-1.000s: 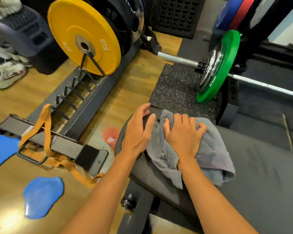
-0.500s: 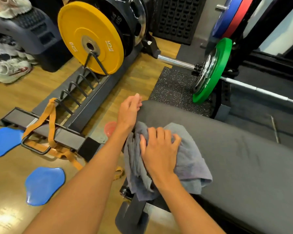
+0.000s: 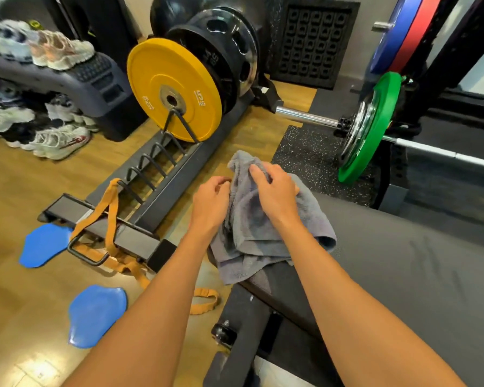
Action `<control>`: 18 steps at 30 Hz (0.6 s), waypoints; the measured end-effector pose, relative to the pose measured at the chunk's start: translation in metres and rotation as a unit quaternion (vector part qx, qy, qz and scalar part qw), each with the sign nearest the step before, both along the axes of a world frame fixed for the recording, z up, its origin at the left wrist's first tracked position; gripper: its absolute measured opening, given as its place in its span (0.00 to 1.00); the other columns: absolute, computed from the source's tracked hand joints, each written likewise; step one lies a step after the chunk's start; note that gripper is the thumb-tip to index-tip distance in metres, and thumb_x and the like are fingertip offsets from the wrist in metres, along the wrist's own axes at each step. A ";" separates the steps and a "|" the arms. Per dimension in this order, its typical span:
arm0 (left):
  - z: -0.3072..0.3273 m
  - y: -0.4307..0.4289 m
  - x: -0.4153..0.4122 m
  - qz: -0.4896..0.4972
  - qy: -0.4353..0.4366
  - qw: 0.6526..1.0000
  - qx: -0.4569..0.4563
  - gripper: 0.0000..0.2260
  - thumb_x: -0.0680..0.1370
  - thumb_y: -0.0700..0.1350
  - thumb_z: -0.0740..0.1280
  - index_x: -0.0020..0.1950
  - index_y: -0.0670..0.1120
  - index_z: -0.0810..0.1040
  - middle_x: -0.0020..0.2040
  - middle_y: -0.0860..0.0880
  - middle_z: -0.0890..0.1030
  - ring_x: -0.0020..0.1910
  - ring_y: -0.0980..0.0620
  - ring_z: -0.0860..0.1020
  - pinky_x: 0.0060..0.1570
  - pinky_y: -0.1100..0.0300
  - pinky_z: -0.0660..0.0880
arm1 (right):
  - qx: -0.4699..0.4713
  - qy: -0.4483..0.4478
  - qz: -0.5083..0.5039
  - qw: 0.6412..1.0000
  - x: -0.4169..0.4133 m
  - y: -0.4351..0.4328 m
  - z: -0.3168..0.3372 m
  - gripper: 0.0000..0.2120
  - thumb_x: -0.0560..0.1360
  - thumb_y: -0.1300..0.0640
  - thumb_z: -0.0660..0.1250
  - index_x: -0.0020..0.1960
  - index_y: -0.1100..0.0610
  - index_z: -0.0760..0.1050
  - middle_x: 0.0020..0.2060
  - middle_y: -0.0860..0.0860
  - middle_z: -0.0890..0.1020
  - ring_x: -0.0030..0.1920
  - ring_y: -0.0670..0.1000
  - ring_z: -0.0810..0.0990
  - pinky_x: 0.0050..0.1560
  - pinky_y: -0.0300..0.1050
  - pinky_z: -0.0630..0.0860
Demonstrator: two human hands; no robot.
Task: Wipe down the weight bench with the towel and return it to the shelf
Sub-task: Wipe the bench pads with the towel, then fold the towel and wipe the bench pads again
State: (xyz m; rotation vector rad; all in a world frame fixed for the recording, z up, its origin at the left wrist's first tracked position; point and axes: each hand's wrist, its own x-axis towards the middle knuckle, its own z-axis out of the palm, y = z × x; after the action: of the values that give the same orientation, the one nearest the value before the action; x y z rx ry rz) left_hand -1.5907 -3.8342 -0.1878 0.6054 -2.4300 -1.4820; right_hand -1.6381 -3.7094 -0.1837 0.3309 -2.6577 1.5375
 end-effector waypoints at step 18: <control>0.205 0.160 -0.008 -0.256 0.159 0.953 0.039 0.32 0.71 0.68 0.64 0.71 0.55 0.69 0.61 0.57 0.77 0.56 0.66 0.76 0.48 0.75 0.71 | -0.348 -0.140 -0.098 0.922 -0.010 0.146 0.211 0.10 0.80 0.55 0.62 0.40 0.51 0.75 0.30 0.46 0.78 0.30 0.39 0.78 0.32 0.31 0.74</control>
State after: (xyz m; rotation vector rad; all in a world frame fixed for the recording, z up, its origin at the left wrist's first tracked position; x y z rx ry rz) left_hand -1.5987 -3.6739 0.0174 -0.2688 -2.3732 -1.7006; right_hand -1.6482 -3.5635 0.0277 -0.2046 -2.0033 2.4370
